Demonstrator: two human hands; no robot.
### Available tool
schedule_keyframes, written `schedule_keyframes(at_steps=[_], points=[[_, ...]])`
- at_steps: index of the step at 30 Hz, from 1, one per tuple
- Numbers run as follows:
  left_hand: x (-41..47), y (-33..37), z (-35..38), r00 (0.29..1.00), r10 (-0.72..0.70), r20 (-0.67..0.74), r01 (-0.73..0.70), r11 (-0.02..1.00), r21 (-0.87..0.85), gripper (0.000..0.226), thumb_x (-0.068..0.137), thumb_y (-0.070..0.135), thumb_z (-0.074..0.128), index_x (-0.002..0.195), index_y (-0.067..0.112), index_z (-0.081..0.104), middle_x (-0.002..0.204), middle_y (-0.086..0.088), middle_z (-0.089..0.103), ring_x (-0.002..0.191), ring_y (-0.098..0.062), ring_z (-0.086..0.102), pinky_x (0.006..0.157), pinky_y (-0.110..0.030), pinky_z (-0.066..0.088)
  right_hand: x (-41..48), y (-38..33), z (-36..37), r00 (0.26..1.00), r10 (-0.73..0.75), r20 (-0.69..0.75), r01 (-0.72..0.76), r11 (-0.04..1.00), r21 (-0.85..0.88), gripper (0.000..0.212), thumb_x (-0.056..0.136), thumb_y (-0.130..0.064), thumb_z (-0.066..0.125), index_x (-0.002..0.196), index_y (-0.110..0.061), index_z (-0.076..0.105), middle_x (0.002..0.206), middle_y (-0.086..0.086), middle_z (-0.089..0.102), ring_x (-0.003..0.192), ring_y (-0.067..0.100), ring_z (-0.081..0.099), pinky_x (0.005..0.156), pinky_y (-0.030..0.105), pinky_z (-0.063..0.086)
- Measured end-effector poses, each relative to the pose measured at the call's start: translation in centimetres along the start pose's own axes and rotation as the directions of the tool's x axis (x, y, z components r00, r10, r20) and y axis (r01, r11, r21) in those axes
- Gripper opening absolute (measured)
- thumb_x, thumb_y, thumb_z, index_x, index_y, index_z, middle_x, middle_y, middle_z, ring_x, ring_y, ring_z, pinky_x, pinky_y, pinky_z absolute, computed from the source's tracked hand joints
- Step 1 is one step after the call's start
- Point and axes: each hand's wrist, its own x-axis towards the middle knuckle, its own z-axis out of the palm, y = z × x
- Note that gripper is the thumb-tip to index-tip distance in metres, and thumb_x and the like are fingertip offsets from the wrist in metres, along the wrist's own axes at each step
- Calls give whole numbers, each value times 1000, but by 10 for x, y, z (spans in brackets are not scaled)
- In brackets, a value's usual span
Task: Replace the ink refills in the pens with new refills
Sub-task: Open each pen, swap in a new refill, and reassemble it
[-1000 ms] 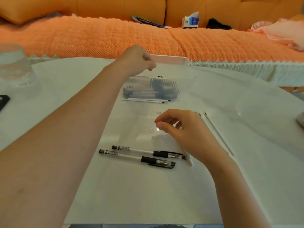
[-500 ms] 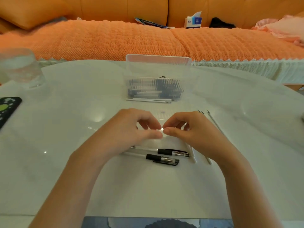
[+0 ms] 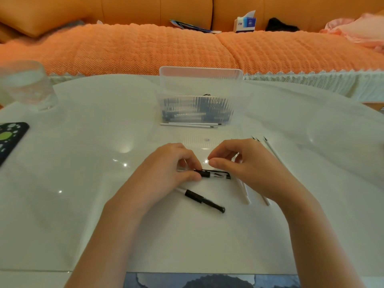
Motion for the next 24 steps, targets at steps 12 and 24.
schedule_keyframes(at_steps=[12, 24], points=[[-6, 7, -6, 997, -27, -72, 23, 999, -49, 11, 83, 33, 67, 90, 39, 61, 91, 21, 65, 94, 5, 59, 85, -21, 46, 2, -6, 5, 998, 4, -60, -2, 1000, 28, 3, 82, -24, 71, 83, -27, 70, 69, -15, 64, 66, -6, 55, 63, 12, 39], [-7, 12, -6, 994, 59, -93, -55, 997, 47, 14, 86, 41, 61, 94, 31, 66, 76, 15, 67, 75, -1, 62, 67, -15, 43, 4, -13, 9, 999, -23, -43, 30, 983, 182, 3, 87, -14, 64, 86, -17, 66, 72, -5, 70, 65, 5, 66, 65, 20, 50]])
